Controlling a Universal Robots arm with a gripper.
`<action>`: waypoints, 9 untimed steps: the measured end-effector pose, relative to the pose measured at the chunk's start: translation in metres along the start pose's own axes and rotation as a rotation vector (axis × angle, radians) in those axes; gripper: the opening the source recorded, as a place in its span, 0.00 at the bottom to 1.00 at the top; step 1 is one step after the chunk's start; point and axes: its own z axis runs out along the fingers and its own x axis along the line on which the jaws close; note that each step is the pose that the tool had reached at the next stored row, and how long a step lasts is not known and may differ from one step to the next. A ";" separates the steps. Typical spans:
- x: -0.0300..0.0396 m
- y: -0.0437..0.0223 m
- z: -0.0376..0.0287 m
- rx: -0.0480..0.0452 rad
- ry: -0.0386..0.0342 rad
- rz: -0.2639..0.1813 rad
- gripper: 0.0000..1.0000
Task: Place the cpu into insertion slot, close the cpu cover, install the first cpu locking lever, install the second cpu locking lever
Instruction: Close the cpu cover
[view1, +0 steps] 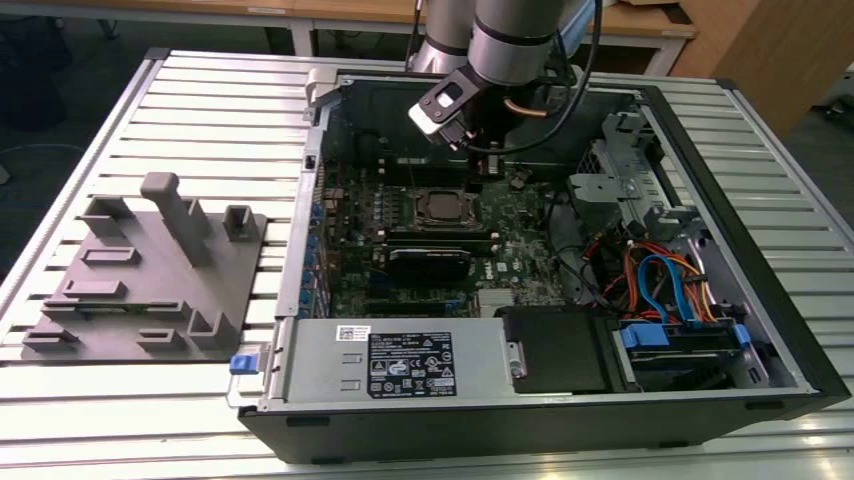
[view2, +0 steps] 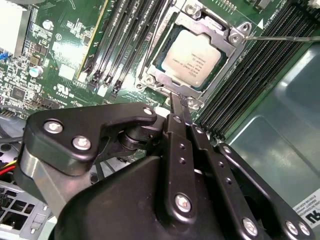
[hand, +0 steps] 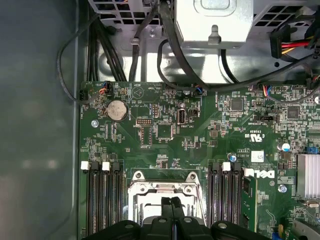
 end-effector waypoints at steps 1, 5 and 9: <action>0.0000 -0.0006 0.0003 0.0000 -0.0001 0.000 0.10; -0.0001 -0.0049 0.0008 -0.0003 -0.0002 0.000 0.10; -0.0001 -0.0079 0.0016 -0.0004 0.0002 0.000 0.10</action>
